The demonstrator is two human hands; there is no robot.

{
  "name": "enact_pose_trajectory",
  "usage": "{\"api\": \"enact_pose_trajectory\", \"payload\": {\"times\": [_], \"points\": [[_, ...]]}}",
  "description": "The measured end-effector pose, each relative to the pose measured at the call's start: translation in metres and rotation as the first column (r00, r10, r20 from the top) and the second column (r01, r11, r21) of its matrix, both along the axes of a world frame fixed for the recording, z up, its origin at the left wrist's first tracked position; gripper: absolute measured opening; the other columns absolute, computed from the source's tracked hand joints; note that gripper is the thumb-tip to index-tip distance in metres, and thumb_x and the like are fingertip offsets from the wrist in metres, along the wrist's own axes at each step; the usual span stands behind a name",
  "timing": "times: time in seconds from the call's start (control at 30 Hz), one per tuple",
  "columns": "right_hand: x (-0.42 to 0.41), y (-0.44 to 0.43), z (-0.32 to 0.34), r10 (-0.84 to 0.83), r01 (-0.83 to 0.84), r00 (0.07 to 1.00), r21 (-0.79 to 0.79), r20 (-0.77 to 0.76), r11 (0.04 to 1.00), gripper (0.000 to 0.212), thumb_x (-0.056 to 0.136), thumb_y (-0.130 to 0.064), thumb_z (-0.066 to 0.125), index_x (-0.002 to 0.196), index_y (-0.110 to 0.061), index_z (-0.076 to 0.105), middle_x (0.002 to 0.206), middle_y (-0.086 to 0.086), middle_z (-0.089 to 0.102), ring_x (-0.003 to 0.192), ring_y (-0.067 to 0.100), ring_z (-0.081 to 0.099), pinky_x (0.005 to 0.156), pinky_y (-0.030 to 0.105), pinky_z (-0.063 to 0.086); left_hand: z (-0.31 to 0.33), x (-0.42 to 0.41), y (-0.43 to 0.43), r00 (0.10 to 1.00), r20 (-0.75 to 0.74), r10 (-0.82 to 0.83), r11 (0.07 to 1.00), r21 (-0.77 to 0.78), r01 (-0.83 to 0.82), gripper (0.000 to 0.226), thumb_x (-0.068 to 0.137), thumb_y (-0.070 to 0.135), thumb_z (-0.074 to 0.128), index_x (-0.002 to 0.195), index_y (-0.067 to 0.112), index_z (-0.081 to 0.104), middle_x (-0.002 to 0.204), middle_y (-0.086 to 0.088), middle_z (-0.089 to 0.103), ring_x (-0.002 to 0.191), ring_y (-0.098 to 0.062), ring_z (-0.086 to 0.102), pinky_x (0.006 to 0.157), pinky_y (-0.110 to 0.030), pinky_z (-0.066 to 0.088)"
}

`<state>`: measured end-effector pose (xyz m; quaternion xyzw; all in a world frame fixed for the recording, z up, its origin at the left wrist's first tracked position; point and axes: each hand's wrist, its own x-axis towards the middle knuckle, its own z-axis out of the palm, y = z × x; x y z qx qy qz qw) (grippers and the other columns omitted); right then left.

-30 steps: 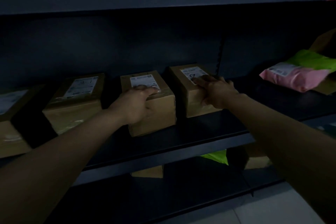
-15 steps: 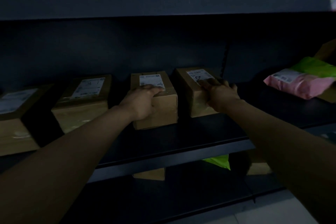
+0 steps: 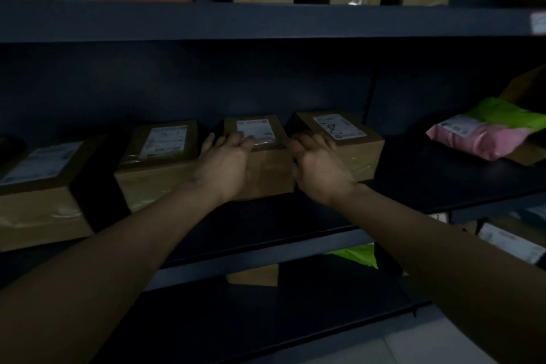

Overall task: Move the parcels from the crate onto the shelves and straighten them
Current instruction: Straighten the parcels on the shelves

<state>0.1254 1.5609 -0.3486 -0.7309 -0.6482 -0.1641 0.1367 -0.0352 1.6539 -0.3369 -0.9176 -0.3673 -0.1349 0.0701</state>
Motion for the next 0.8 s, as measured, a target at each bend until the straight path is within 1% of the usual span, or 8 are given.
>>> {"api": "enact_pose_trajectory", "payload": {"times": [0.13, 0.23, 0.3, 0.4, 0.53, 0.67, 0.73, 0.8], "points": [[-0.026, 0.013, 0.006, 0.013, -0.013, 1.0, -0.019, 0.0, 1.0, 0.056, 0.097, -0.03, 0.048, 0.148, -0.015, 0.032, 0.149, 0.009, 0.037, 0.139, 0.029, 0.026, 0.114, 0.041, 0.017, 0.002, -0.046, 0.007, 0.998, 0.025, 0.065, 0.993, 0.094, -0.067, 0.058, 0.092, 0.023, 0.053, 0.145, 0.017, 0.032, 0.146, -0.008, 0.036, 0.133, -0.026, 0.033, 0.116, -0.044, 0.013], [-0.042, 0.027, 0.004, 0.018, -0.019, 1.0, -0.095, -0.011, 0.995, 0.065, 0.096, -0.036, 0.051, 0.152, -0.02, 0.021, 0.158, 0.007, 0.02, 0.144, 0.027, 0.015, 0.116, 0.042, 0.012, -0.001, -0.084, 0.021, 0.972, -0.08, 0.219, 0.972, 0.103, -0.21, 0.062, 0.088, 0.022, 0.057, 0.144, 0.018, 0.03, 0.147, -0.01, 0.031, 0.135, -0.03, 0.027, 0.113, -0.051, 0.014], [-0.049, 0.038, 0.0, 0.001, -0.004, 1.0, -0.151, -0.021, 0.989, 0.069, 0.096, -0.038, 0.052, 0.153, -0.025, 0.016, 0.16, 0.004, 0.012, 0.146, 0.028, 0.007, 0.118, 0.045, 0.01, -0.005, -0.102, 0.032, 0.951, -0.136, 0.277, 0.961, 0.041, -0.274, 0.065, 0.087, 0.021, 0.056, 0.145, 0.021, 0.027, 0.148, -0.009, 0.03, 0.135, -0.031, 0.029, 0.111, -0.053, 0.017], [-0.056, 0.049, -0.006, -0.037, 0.033, 0.999, -0.218, -0.012, 0.975, 0.066, 0.096, -0.037, 0.051, 0.151, -0.034, 0.016, 0.16, 0.0, 0.012, 0.147, 0.029, 0.003, 0.117, 0.053, 0.008, -0.014, -0.115, 0.045, 0.966, -0.099, 0.241, 0.969, -0.026, -0.244, 0.062, 0.092, 0.019, 0.049, 0.147, 0.028, 0.024, 0.149, -0.005, 0.033, 0.134, -0.031, 0.034, 0.108, -0.049, 0.025], [-0.058, 0.051, -0.005, -0.067, 0.064, 0.998, -0.241, -0.004, 0.968, 0.062, 0.096, -0.028, 0.051, 0.149, -0.038, 0.02, 0.156, -0.002, 0.023, 0.144, 0.027, 0.016, 0.114, 0.057, 0.012, -0.018, -0.116, 0.058, 0.987, -0.02, 0.156, 0.987, -0.04, -0.157, 0.059, 0.092, 0.009, 0.044, 0.146, 0.026, 0.03, 0.148, -0.005, 0.037, 0.13, -0.031, 0.039, 0.106, -0.043, 0.035], [-0.061, 0.051, -0.002, -0.102, 0.102, 0.995, -0.265, 0.014, 0.959, 0.062, 0.097, -0.025, 0.049, 0.15, -0.038, 0.019, 0.157, -0.003, 0.021, 0.144, 0.027, 0.017, 0.114, 0.056, 0.013, -0.016, -0.12, 0.063, 0.993, -0.019, 0.113, 0.991, -0.069, -0.114, 0.06, 0.093, 0.008, 0.045, 0.147, 0.027, 0.03, 0.15, -0.005, 0.035, 0.131, -0.029, 0.04, 0.108, -0.038, 0.035], [-0.066, 0.05, -0.004, -0.127, 0.125, 0.992, -0.262, 0.01, 0.957, 0.062, 0.096, -0.025, 0.05, 0.149, -0.037, 0.019, 0.158, -0.003, 0.019, 0.145, 0.028, 0.015, 0.114, 0.056, 0.013, -0.013, -0.12, 0.063, 0.992, -0.04, 0.123, 0.987, -0.1, -0.127, 0.062, 0.092, 0.007, 0.043, 0.148, 0.03, 0.028, 0.151, -0.003, 0.031, 0.131, -0.029, 0.041, 0.108, -0.039, 0.035], [-0.074, 0.049, -0.004, -0.162, 0.157, 0.987, -0.281, 0.006, 0.947, 0.067, 0.094, -0.026, 0.052, 0.149, -0.037, 0.016, 0.159, -0.001, 0.015, 0.146, 0.029, 0.011, 0.113, 0.058, 0.012, -0.011, -0.121, 0.061, 0.99, -0.066, 0.126, 0.984, -0.12, -0.133, 0.065, 0.091, 0.006, 0.043, 0.148, 0.031, 0.024, 0.153, -0.003, 0.027, 0.133, -0.03, 0.038, 0.111, -0.043, 0.03]]}}
